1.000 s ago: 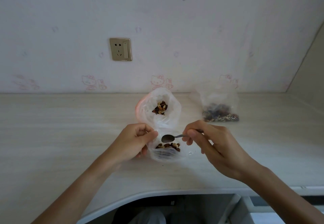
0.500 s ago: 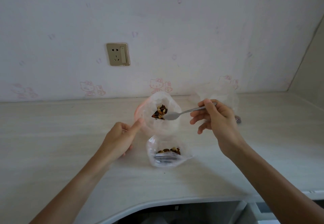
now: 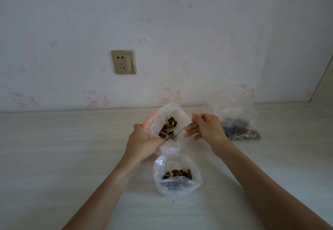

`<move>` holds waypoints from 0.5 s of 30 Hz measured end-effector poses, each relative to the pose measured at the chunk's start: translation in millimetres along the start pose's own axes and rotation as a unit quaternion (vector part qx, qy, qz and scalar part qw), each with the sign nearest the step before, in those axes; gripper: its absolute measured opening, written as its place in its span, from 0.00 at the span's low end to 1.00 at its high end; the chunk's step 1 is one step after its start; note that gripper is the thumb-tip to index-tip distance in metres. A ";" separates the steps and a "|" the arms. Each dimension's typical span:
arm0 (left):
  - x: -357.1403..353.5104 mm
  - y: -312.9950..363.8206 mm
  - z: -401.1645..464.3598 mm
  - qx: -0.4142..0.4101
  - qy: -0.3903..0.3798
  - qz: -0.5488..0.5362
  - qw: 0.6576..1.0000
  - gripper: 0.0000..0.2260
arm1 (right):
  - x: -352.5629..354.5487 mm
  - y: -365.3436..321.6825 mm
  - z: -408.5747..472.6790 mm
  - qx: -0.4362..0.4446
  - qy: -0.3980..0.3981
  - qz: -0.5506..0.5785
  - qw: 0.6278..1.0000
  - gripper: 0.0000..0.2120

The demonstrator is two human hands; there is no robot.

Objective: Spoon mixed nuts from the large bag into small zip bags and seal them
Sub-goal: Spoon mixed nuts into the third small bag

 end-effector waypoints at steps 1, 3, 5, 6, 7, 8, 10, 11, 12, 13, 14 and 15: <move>-0.3 -0.9 0.3 -0.004 0.003 0.008 1.000 0.28 | 0.5 2.5 0.3 -0.001 0.005 0.007 1.000 0.15; 1.9 -2.6 2.6 -0.005 0.005 -0.003 1.000 0.27 | 1.4 5.0 1.0 0.000 0.019 0.010 1.000 0.14; 4.4 -3.0 4.1 -0.003 0.005 -0.030 1.000 0.26 | 0.5 5.3 0.5 0.006 0.033 0.007 0.999 0.14; 5.4 -2.3 4.6 -0.004 0.007 -0.035 0.999 0.26 | -0.9 5.2 0.4 0.008 0.038 0.005 0.999 0.13; 6.1 -1.9 4.4 -0.006 0.009 -0.037 0.999 0.26 | -2.0 5.4 0.1 0.007 0.042 0.000 0.999 0.13; 6.7 -1.5 4.1 -0.007 0.012 -0.042 0.999 0.25 | -2.5 5.6 -0.4 0.006 0.047 -0.006 0.999 0.12; 9.2 -1.0 3.7 -0.005 0.018 -0.060 0.998 0.23 | -2.1 5.4 -1.3 0.009 0.057 -0.019 0.998 0.12; 11.3 -0.8 3.7 -0.004 0.022 -0.068 0.997 0.22 | -1.7 5.2 -1.8 0.011 0.060 -0.025 0.998 0.12; 13.6 -0.6 4.0 -0.003 0.028 -0.075 0.997 0.21 | -1.3 4.8 -2.5 0.013 0.063 -0.030 0.998 0.12; 15.7 -0.7 4.1 0.000 0.036 -0.080 0.996 0.20 | -1.3 4.3 -3.2 0.017 0.064 -0.031 0.997 0.12; 17.2 -1.1 3.8 0.004 0.042 -0.082 0.996 0.19 | -1.9 3.8 -4.0 0.022 0.064 -0.030 0.997 0.12; 17.4 -2.0 3.2 0.009 0.043 -0.079 0.996 0.16 | -3.5 3.5 -5.1 0.029 0.062 -0.027 0.997 0.12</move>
Point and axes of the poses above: each hand's wrist, its own z-axis towards the middle knuckle, its own x-axis out of the back of the hand, y = z × x, the point moved 6 cm from there along z, towards the middle knuckle
